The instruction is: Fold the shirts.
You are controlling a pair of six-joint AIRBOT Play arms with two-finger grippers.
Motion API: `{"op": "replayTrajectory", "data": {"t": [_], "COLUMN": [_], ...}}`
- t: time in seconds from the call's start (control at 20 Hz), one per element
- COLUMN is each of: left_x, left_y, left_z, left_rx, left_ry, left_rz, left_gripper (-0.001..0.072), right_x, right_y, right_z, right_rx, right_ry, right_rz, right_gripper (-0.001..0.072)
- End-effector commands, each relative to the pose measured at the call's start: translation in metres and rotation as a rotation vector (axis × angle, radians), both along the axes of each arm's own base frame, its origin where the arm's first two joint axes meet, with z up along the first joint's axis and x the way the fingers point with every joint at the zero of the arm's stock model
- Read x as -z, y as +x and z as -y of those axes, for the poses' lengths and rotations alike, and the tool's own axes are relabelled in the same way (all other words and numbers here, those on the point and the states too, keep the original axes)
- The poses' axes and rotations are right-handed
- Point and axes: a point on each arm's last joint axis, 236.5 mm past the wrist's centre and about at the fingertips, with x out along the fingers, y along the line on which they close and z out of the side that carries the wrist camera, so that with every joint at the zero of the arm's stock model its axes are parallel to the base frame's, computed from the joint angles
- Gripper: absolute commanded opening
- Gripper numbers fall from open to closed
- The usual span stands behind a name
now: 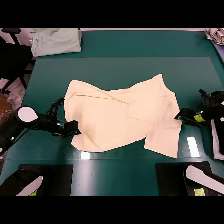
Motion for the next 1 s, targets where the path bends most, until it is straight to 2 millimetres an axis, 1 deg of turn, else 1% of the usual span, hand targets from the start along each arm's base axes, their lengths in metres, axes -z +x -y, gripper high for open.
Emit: {"op": "replayTrajectory", "data": {"t": [0.0,0.05,0.1,0.2,0.25,0.3,0.35,0.4,0.45,0.5,0.55,0.65,0.7,0.75,0.8,0.85,0.9,0.95], "left_x": [-0.008,-0.008,-0.009,-0.01,-0.011,-0.012,-0.015,-0.019,-0.023,-0.027,-0.031,-0.042,-0.051,-0.062,-0.079,-0.098,-0.123,-0.148], "left_y": [-0.001,-0.001,0.0,0.005,0.009,0.012,0.017,0.02,0.022,0.025,0.028,0.037,0.041,0.046,0.051,0.057,0.065,0.073], "left_z": [0.002,0.002,0.002,0.003,0.004,0.004,0.004,0.005,0.005,0.005,0.005,0.007,0.009,0.01,0.012,0.014,0.015,0.013], "left_rx": [0.017,0.015,0.011,-0.017,-0.027,-0.036,-0.044,-0.045,-0.044,-0.043,-0.043,-0.054,-0.06,-0.058,-0.047,-0.036,-0.029,-0.031], "left_ry": [-0.005,-0.006,-0.01,-0.016,-0.018,-0.02,-0.023,-0.024,-0.026,-0.025,-0.027,-0.038,-0.046,-0.053,-0.063,-0.071,-0.078,-0.073], "left_rz": [-0.003,-0.002,0.001,0.006,0.015,0.025,0.041,0.053,0.065,0.078,0.09,0.118,0.134,0.154,0.185,0.224,0.283,0.342], "left_gripper": [0.0025,0.0025,0.0025,0.0025,0.0025,0.0025,0.0025,0.0025,0.0024,0.0025,0.0024,0.0024,0.0025,0.0024,0.0024,0.0024,0.0024,0.0024], "right_x": [0.018,0.022,0.026,0.029,0.028,0.027,0.024,0.021,0.015,0.008,-0.003,-0.028,-0.042,-0.06,-0.082,-0.115,-0.15,-0.192], "right_y": [0.002,0.004,0.009,0.022,0.029,0.034,0.035,0.035,0.035,0.034,0.034,0.03,0.029,0.029,0.03,0.033,0.036,0.04], "right_z": [0.002,0.0,-0.008,-0.028,-0.039,-0.05,-0.057,-0.06,-0.058,-0.053,-0.046,-0.04,-0.041,-0.046,-0.054,-0.064,-0.071,-0.072], "right_rx": [-0.005,0.0,0.005,-0.007,-0.028,-0.059,-0.099,-0.141,-0.175,-0.195,-0.206,-0.159,-0.132,-0.105,-0.08,-0.071,-0.076,-0.088], "right_ry": [0.005,0.017,0.041,0.078,0.084,0.075,0.055,0.023,-0.015,-0.052,-0.09,-0.078,-0.056,-0.022,0.023,0.067,0.085,0.054], "right_rz": [-0.029,-0.032,-0.031,-0.008,0.016,0.037,0.053,0.069,0.09,0.114,0.142,0.184,0.214,0.257,0.313,0.391,0.48,0.599], "right_gripper": [0.0688,0.0687,0.0684,0.0679,0.0631,0.0567,0.0446,0.0151,0.0031,0.0014,0.0014,0.0013,0.0013,0.0013,0.0013,0.0013,0.0013,0.0012]}}
